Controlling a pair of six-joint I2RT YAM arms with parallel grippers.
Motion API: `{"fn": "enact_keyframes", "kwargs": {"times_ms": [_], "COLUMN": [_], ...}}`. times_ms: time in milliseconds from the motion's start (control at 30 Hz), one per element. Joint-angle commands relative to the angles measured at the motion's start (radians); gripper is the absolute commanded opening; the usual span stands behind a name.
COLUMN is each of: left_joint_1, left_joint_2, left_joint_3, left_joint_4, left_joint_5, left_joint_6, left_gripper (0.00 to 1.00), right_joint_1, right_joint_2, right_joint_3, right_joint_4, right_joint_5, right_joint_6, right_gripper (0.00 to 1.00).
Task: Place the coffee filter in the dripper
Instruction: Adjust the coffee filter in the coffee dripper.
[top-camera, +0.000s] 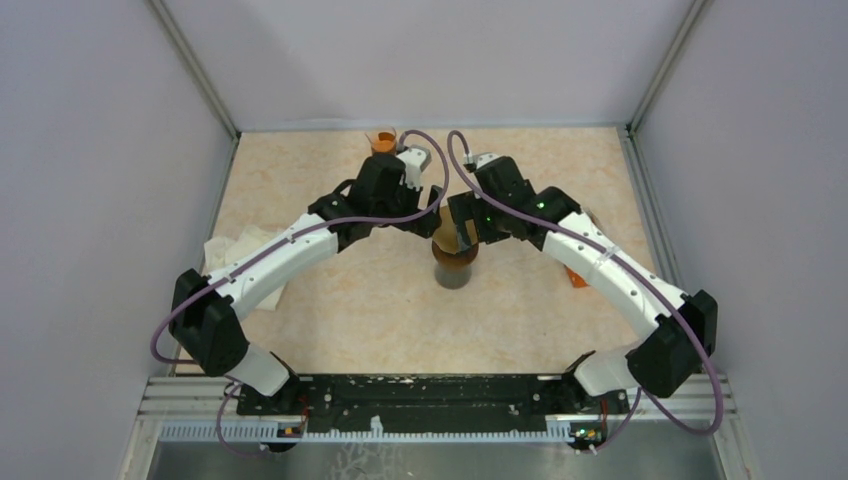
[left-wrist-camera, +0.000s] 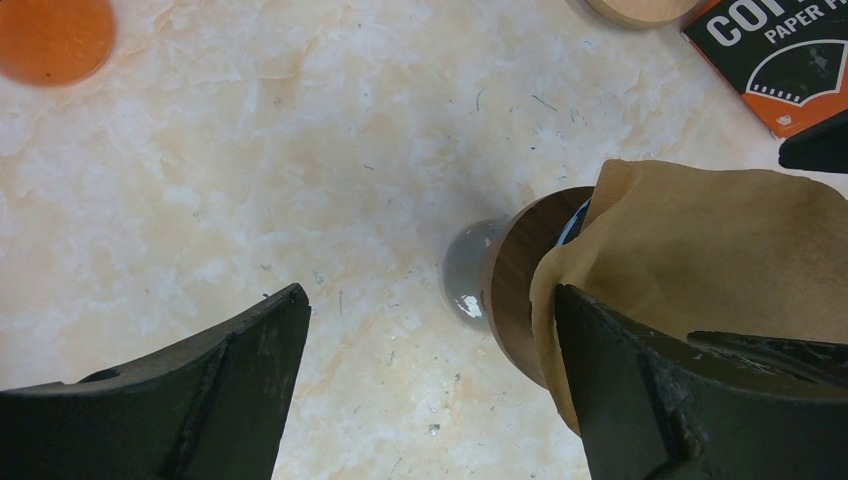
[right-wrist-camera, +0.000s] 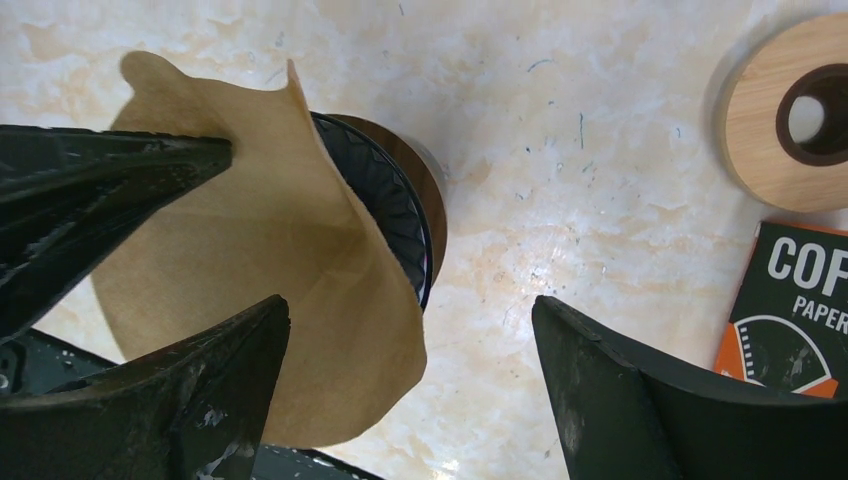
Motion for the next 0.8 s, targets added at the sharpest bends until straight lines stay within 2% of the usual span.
{"fn": "enact_keyframes", "kwargs": {"times_ms": [0, 367, 767], "left_joint_1": [0.004, 0.004, 0.003], "left_joint_2": [-0.011, 0.026, 0.06], "left_joint_3": [0.044, 0.059, 0.096], "left_joint_4": [-0.009, -0.033, -0.083], "left_joint_5": [0.019, 0.021, 0.021], "left_joint_6": [-0.007, 0.001, 0.012], "left_gripper": [0.97, 0.97, 0.97], "right_joint_1": [-0.011, -0.033, -0.106], "right_joint_2": [-0.055, -0.094, -0.121], "right_joint_3": [-0.002, -0.013, -0.062], "right_joint_4": [0.077, 0.099, 0.161], "right_joint_5": [-0.006, 0.031, -0.032], "right_joint_6": [0.021, 0.045, 0.059], "right_gripper": [0.92, 0.92, 0.92]}}
